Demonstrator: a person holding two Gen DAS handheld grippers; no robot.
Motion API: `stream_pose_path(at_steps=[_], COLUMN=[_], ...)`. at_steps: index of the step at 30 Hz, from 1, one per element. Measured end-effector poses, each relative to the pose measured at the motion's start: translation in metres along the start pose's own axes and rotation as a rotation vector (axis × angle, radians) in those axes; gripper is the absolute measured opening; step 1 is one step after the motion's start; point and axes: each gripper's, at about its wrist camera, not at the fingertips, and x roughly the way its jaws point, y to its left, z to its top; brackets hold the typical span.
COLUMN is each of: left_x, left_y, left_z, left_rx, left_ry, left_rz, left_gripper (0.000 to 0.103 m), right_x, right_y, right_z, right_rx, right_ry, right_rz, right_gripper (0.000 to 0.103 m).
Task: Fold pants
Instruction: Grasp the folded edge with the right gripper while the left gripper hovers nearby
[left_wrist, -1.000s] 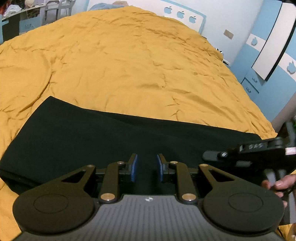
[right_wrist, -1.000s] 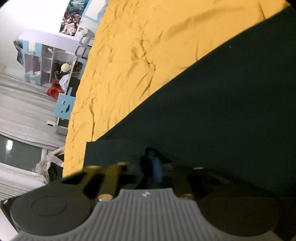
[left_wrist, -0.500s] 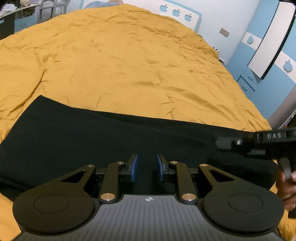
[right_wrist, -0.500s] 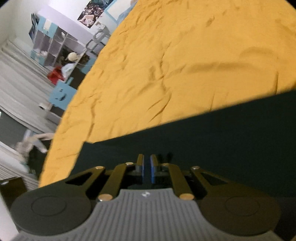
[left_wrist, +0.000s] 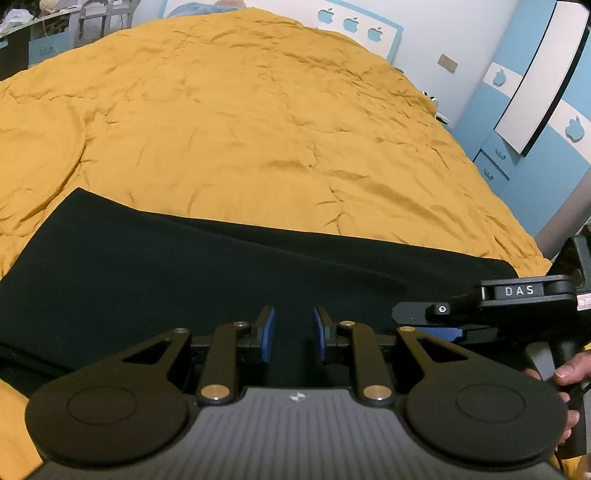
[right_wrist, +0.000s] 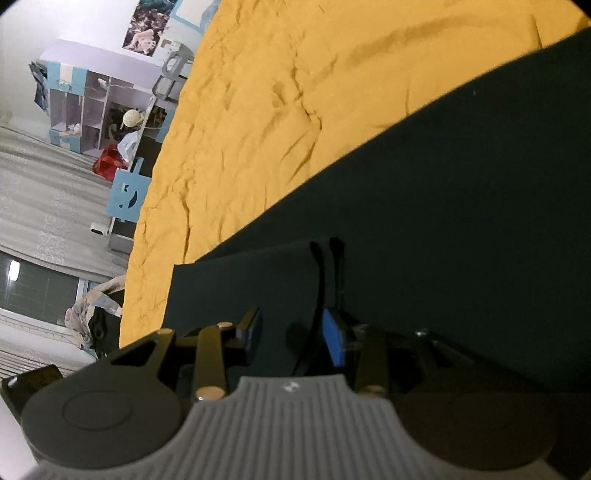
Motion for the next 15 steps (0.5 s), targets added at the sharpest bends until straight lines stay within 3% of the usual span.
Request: stream_pose_path(at_steps=[3,6,10,15], left_x=[-0.001,-0.003,-0.007,0.002], left_y=[0.002,0.002,0.002,-0.010], left_z=[0.000,-0.001,0.001,0.001], left_rx=[-0.002,-0.003,-0.003,0.036], left_ry=[0.000,-0.002,-0.012,0.006], left_rz=[0.001,0.001,-0.002,-0.022], left_gripper=[0.024,0.024,0.024,0.024], right_x=[0.004,0.005,-0.009,-0.006], right_y=[0.002,0.005,0.012,0.013], right_z=[0.000,0.000,0.001,0.004], right_rx=[0.001,-0.024,-0.044,-0.089], right_ry=[0.012,0.007,-0.042,-0.041], right_rz=[-0.002,-0.038,-0.010,-0.098], right_gripper=[0.025,0.001,0.000,0.000])
